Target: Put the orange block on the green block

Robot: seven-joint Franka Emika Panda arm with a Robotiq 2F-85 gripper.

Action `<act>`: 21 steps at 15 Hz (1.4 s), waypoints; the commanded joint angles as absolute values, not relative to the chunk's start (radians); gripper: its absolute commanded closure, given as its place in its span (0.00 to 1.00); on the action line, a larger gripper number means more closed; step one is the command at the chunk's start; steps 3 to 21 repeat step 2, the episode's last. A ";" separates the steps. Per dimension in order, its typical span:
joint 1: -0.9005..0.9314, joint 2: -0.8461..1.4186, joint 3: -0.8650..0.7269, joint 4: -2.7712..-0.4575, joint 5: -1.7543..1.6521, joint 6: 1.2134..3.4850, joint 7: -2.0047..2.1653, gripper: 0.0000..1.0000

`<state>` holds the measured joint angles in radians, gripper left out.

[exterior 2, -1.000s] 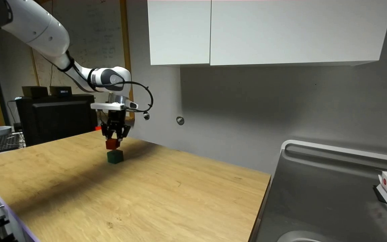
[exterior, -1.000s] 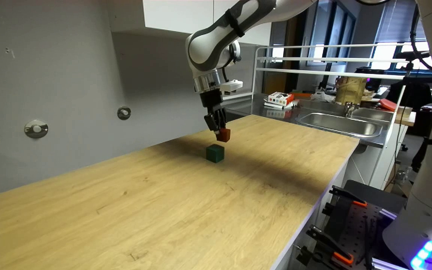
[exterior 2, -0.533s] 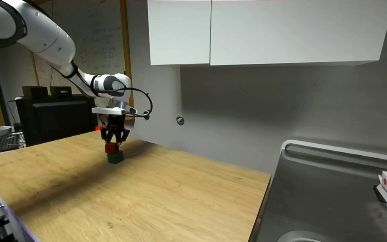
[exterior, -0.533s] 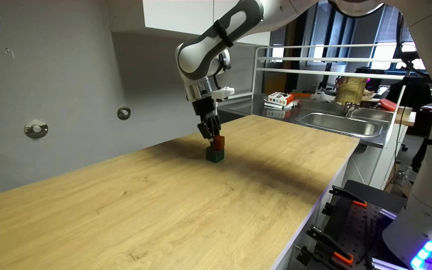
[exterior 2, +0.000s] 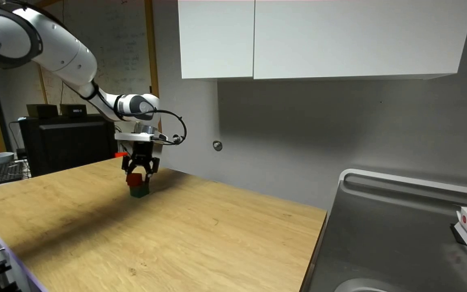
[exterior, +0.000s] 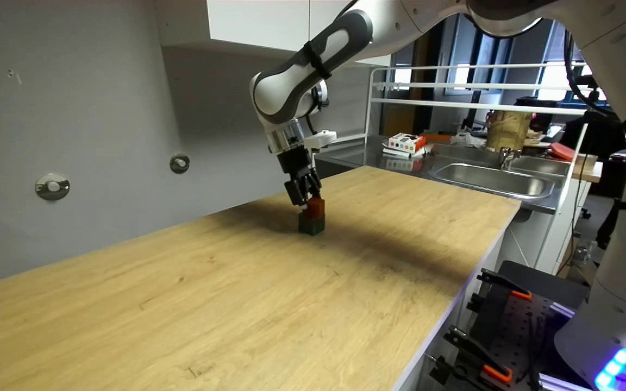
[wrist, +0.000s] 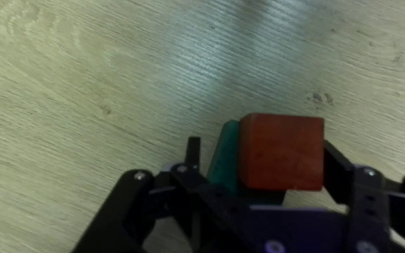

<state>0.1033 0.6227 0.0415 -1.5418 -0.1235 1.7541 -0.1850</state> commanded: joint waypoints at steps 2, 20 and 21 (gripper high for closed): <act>0.111 0.624 0.045 -1.499 -0.164 1.708 -0.171 0.00; 0.111 0.624 0.045 -1.499 -0.164 1.708 -0.171 0.00; 0.111 0.624 0.045 -1.499 -0.164 1.708 -0.171 0.00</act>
